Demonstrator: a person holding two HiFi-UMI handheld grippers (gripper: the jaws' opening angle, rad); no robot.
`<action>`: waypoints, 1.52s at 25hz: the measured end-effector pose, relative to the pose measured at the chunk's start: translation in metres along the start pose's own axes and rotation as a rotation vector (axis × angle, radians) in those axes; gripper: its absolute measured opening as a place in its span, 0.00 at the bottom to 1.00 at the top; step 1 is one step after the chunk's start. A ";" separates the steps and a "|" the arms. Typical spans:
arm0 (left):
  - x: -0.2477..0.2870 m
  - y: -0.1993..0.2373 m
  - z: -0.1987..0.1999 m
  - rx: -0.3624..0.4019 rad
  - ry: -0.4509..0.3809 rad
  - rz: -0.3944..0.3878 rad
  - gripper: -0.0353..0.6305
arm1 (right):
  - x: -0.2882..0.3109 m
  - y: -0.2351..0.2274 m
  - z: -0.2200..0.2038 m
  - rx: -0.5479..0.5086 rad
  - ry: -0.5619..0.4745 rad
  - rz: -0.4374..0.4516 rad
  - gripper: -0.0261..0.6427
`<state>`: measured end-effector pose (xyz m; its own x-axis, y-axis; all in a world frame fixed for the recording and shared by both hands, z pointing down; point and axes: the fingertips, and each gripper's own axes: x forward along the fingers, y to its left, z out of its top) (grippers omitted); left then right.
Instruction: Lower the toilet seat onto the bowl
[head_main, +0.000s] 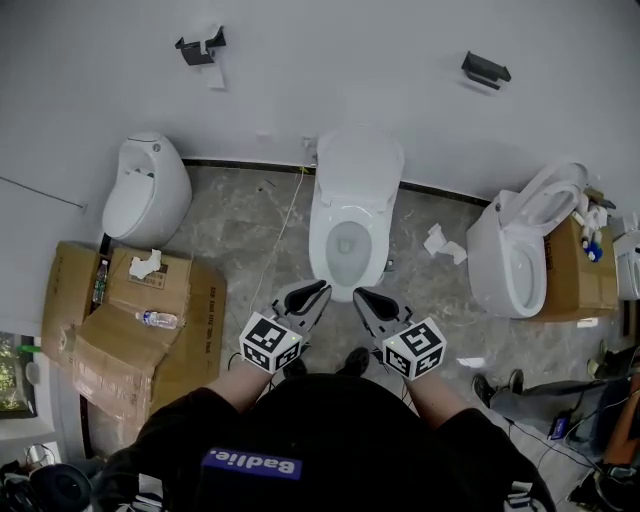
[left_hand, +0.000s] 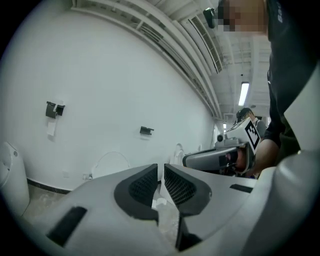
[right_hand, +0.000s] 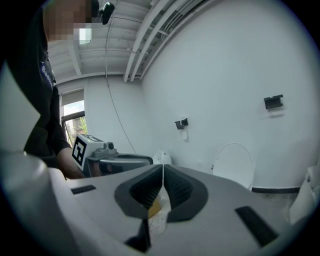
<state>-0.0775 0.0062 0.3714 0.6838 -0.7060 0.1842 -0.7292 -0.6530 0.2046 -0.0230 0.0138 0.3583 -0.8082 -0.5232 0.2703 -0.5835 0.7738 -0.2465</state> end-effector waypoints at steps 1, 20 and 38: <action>-0.004 -0.002 0.010 -0.002 -0.020 0.002 0.13 | 0.000 0.001 0.003 -0.001 -0.007 0.000 0.08; -0.019 -0.037 0.066 0.051 -0.132 -0.031 0.08 | 0.000 0.024 0.031 -0.052 -0.094 0.017 0.08; -0.018 -0.048 0.066 0.075 -0.133 -0.061 0.08 | -0.003 0.027 0.024 -0.049 -0.089 0.001 0.08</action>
<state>-0.0568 0.0320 0.2950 0.7213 -0.6912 0.0442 -0.6896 -0.7108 0.1387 -0.0386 0.0274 0.3281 -0.8140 -0.5503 0.1856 -0.5797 0.7899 -0.2002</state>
